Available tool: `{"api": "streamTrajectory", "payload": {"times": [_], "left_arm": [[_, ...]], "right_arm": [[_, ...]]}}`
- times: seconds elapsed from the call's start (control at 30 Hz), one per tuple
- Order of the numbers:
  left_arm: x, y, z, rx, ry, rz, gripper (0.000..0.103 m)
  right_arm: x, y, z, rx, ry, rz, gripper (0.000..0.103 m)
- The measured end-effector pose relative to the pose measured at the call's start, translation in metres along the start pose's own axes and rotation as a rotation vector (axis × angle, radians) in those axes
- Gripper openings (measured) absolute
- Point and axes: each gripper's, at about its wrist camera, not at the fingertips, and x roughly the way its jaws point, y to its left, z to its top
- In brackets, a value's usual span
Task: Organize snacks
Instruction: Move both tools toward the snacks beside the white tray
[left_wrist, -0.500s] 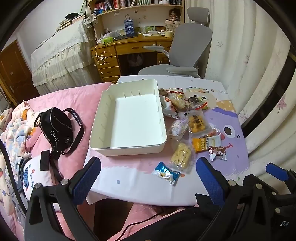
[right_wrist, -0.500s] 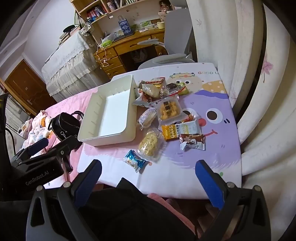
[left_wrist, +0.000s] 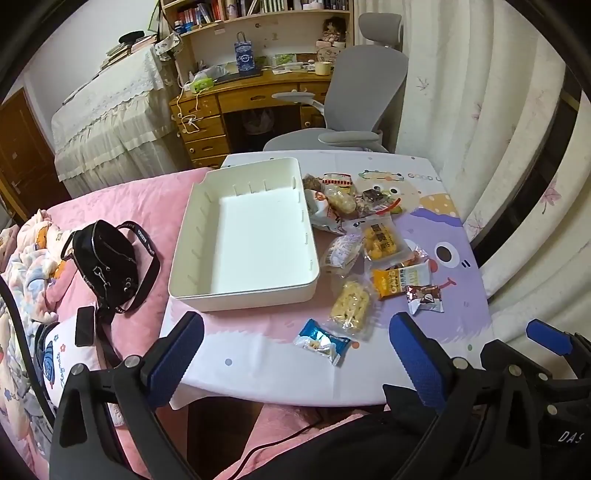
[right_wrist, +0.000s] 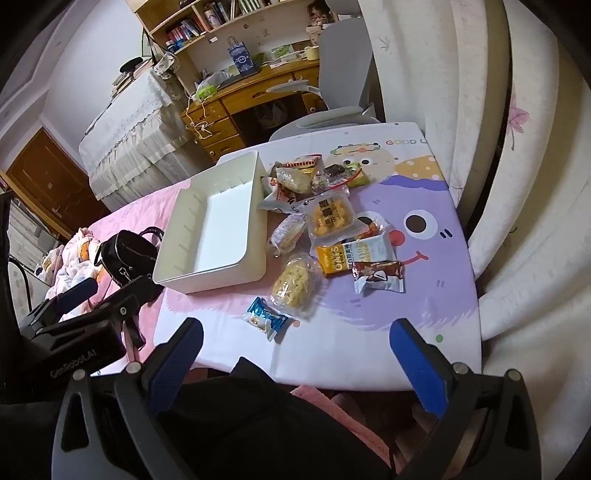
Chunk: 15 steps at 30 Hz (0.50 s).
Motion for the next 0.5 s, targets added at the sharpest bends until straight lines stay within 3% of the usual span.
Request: {"api": "streamTrajectory", "payload": {"times": [0.5], "left_arm": [[0.008,-0.015,0.008,0.032,0.018,-0.015,0.096]], "right_arm": [[-0.009,-0.017,-0.003,0.044,-0.028,-0.024,0.102]]}}
